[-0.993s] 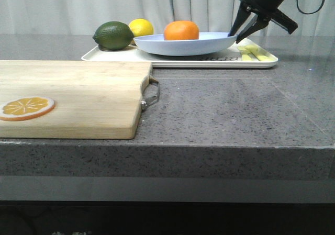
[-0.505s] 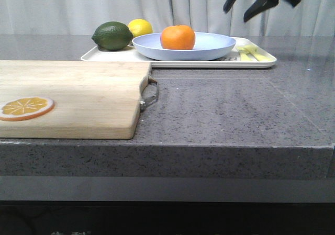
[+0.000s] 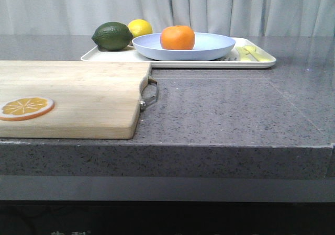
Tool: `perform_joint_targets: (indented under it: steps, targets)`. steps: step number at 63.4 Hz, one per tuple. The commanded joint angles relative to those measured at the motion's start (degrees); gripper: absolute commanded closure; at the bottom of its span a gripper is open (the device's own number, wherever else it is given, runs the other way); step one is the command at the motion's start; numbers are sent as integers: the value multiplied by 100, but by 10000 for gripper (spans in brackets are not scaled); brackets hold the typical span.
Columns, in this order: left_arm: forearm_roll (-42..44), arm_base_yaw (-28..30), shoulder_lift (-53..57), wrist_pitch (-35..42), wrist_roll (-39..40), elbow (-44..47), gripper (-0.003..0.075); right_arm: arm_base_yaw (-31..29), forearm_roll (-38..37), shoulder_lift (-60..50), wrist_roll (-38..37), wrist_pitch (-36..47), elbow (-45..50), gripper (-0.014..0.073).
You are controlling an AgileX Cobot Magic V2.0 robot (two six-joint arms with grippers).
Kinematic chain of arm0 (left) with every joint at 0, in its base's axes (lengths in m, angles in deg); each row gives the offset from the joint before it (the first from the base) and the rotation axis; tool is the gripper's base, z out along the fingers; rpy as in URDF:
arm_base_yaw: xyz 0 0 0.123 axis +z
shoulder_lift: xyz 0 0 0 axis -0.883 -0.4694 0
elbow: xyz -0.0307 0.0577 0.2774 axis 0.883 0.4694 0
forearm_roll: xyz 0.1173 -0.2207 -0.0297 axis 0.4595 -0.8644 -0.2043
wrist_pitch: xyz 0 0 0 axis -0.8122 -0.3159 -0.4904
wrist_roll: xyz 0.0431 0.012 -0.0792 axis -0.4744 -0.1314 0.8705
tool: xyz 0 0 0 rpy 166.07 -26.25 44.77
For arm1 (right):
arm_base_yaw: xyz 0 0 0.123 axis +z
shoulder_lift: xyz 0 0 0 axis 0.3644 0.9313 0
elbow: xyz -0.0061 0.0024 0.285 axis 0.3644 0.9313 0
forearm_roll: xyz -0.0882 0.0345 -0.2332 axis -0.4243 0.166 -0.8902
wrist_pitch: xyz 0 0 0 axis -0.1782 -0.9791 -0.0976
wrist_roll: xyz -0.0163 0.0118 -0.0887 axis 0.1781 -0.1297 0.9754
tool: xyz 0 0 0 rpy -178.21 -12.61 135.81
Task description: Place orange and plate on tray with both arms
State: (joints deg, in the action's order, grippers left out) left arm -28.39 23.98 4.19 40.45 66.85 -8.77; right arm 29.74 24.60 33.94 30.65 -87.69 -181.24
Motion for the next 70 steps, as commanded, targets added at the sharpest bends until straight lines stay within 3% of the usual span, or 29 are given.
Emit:
perform_joint_targets:
  steps: [1,17,40,70]
  targets:
    - [27,18,141,425,46,-160,36,-18,-79,-620,200,-233,8,190]
    - [34,18,141,425,46,-160,36,-18,-176,-1684,280,589,1542,190]
    - [34,18,141,383,46,-160,36,-44,-480,-4203,358,3111,5633,190]
    - [34,18,129,383,46,-160,36,-219,-542,-7274,623,3250,8716,190]
